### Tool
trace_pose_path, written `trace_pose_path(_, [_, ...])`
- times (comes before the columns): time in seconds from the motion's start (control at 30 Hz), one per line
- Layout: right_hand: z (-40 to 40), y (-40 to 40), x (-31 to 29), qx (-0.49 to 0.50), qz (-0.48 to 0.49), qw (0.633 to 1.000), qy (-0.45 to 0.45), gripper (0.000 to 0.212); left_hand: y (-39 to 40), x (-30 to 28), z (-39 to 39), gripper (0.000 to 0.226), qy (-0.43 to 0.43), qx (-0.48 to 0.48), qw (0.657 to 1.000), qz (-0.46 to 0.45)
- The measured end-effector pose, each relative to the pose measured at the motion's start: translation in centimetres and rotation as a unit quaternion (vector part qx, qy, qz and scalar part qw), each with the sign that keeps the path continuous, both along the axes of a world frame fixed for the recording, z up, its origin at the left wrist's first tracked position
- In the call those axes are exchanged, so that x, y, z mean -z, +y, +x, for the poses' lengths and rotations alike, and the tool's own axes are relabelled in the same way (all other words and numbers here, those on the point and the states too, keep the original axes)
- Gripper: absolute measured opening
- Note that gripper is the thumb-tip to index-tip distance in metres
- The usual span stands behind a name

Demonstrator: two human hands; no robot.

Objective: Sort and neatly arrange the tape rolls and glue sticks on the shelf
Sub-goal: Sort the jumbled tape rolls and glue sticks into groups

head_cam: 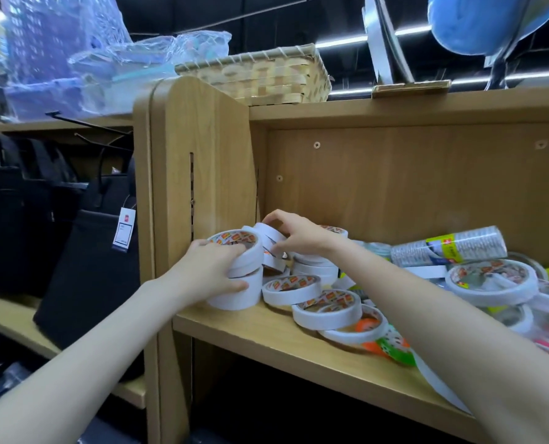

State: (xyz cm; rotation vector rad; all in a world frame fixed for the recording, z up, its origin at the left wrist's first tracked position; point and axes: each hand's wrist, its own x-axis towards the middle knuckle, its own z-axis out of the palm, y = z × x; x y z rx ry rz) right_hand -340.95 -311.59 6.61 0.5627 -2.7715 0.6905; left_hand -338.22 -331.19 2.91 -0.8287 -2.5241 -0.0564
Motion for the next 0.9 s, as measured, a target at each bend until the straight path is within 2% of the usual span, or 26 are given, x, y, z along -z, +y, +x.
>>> trace_pose_path(0.07, [-0.2, -0.2, -0.1, 0.003, -0.054, 0.998, 0.008, 0.048, -0.1, 0.0, 0.1, 0.026, 0.005, 0.0, 1.0, -0.005])
trace_pose_path(0.1, [-0.2, -0.3, -0.2, 0.003, -0.126, 0.992, 0.015, 0.046, -0.1, 0.0, 0.1, 0.026, 0.006, 0.0, 1.0, -0.008])
trace_pose_path(0.13, [-0.1, -0.3, -0.6, 0.004, -0.22, 0.975, 0.023, 0.045, -0.1, 0.1, 0.1, 0.026, 0.008, 0.0, 1.0, -0.009])
trace_pose_path(0.2, [0.3, 0.6, -2.2, -0.008, -0.4, 0.915, 0.041, 0.043, 0.1, 0.1, 0.2, 0.025, 0.016, -0.001, 1.0, -0.011])
trace_pose_path(0.23, [0.6, 1.4, -3.2, -0.024, -0.459, 0.887, 0.054, 0.043, 0.2, 0.1, 0.2, 0.026, 0.021, -0.004, 1.0, -0.014])
trace_pose_path(0.27, [1.1, 2.3, -4.1, -0.037, -0.477, 0.875, 0.071, 0.042, 0.3, 0.2, 0.3, 0.031, 0.026, -0.009, 0.999, -0.018])
trace_pose_path(0.3, [1.5, 3.2, -4.8, -0.036, -0.455, 0.885, 0.092, 0.041, 0.4, 0.2, 0.3, 0.037, 0.031, -0.016, 0.999, -0.022])
trace_pose_path(0.33, [1.9, 4.0, -5.4, -0.019, -0.393, 0.911, 0.121, 0.041, 0.5, 0.3, 0.3, 0.041, 0.036, -0.022, 0.999, -0.026])
trace_pose_path(0.4, [2.2, 5.3, -5.6, 0.043, -0.175, 0.969, 0.171, 0.041, 0.5, 0.3, 0.3, 0.04, 0.041, -0.026, 0.998, -0.032])
trace_pose_path(0.43, [2.1, 5.6, -5.2, 0.068, -0.046, 0.983, 0.165, 0.041, 0.4, 0.3, 0.3, 0.04, 0.04, -0.026, 0.998, -0.034])
trace_pose_path(0.47, [1.8, 5.7, -4.5, 0.085, 0.063, 0.985, 0.135, 0.042, 0.4, 0.2, 0.3, 0.041, 0.039, -0.025, 0.998, -0.038])
trace_pose_path(0.5, [1.5, 5.7, -3.8, 0.093, 0.13, 0.981, 0.109, 0.042, 0.3, 0.2, 0.4, 0.043, 0.037, -0.024, 0.998, -0.043])
trace_pose_path(0.53, [1.5, 5.3, -3.4, 0.092, 0.157, 0.978, 0.104, 0.042, 0.3, 0.2, 0.4, 0.044, 0.033, -0.023, 0.998, -0.047])
trace_pose_path(0.63, [2.0, 2.9, -3.0, 0.038, 0.173, 0.969, 0.171, 0.044, 0.2, 0.0, 0.4, 0.039, 0.007, -0.018, 0.999, -0.048])
trace_pose_path(0.7, [2.2, 0.9, -2.2, -0.005, 0.219, 0.966, 0.138, 0.042, 0.1, -0.4, 0.4, 0.036, -0.014, -0.011, 0.999, -0.046])
trace_pose_path(0.8, [1.5, -0.9, -0.1, -0.02, 0.233, 0.971, 0.043, 0.035, -0.3, -0.9, 0.9, 0.035, -0.025, -0.015, 0.998, -0.064])
trace_pose_path(0.9, [0.7, -1.4, 0.4, -0.013, 0.252, 0.962, 0.102, 0.023, -1.0, -0.9, 1.3, 0.031, -0.037, -0.012, 0.997, -0.069])
